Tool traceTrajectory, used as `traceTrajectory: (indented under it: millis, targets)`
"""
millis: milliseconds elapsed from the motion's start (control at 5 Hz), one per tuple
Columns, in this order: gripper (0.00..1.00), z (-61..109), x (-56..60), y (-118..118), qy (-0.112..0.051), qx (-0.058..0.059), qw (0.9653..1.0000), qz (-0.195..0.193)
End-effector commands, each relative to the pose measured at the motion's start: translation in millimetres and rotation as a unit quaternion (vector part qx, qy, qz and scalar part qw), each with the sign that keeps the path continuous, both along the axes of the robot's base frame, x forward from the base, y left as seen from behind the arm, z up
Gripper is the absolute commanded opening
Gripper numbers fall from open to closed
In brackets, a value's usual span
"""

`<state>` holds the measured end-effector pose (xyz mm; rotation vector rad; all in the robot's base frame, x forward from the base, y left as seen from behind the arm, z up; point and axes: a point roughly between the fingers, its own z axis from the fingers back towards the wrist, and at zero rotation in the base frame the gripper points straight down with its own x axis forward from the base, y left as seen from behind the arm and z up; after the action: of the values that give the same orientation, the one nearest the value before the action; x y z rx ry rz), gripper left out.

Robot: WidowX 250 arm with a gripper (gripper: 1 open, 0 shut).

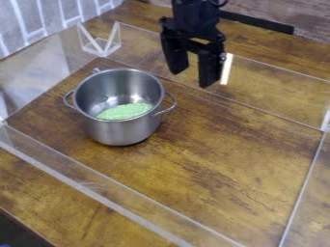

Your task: Put the green object in the silver pot

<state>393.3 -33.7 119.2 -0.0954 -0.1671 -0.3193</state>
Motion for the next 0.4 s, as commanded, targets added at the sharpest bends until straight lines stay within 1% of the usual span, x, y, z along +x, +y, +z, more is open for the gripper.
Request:
traceTrajectory:
  millis: [0,200]
  targets:
    - [1.00,21.5,0.3,25,-0.027,-0.001,0.9996,-0.001]
    - [1.00,8.0,3.5,7,-0.023,-0.004,0.9996,-0.014]
